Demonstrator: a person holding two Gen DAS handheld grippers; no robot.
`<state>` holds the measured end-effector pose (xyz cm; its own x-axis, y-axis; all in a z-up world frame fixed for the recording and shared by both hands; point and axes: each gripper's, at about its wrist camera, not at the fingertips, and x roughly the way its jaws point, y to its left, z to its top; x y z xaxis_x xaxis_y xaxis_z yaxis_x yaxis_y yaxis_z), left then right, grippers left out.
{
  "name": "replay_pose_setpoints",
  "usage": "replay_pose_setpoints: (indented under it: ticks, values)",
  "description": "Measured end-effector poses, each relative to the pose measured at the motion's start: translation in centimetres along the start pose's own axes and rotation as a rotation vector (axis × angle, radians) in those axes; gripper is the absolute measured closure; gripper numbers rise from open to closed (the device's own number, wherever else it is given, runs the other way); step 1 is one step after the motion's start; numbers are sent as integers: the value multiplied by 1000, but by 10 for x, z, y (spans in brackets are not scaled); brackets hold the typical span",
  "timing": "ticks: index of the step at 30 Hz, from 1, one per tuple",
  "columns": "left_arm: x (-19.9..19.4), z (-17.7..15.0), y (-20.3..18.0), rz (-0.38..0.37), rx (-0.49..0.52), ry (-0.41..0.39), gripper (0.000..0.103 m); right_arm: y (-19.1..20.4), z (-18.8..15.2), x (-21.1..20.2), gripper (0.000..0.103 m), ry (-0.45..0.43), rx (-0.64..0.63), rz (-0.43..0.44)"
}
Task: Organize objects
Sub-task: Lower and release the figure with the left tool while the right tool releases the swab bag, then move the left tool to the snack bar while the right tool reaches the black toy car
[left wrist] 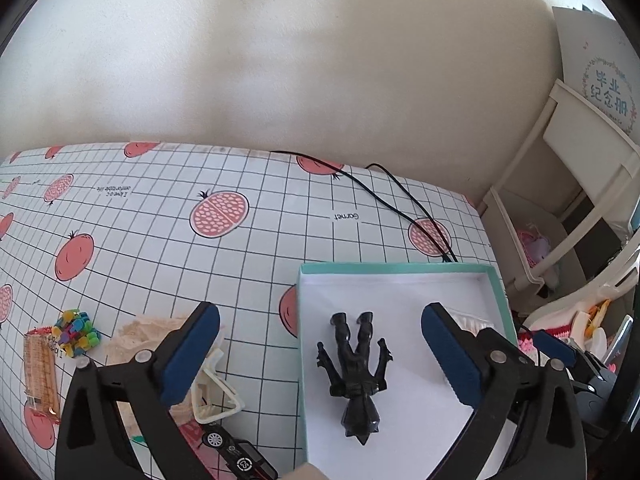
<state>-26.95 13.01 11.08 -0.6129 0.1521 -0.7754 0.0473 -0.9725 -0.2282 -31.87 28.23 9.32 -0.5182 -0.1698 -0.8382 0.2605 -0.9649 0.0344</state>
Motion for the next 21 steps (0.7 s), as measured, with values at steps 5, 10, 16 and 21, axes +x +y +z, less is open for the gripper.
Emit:
replay_pose_setpoints:
  ticks: [5,10,16,21]
  values:
    - [-4,1,2,18,0,-38,0,1,0,-1,0,-10,-2,2]
    - [-5,3,5,23,1,-54,0,0,0,-4,0,-15,-4,5]
    - [-13,6,10,17,11,-59,0,10,4,-25,0,-47,-25,41]
    - [-32,11,26,1,-12,-75,0,35,7,-51,0,-96,-82,76]
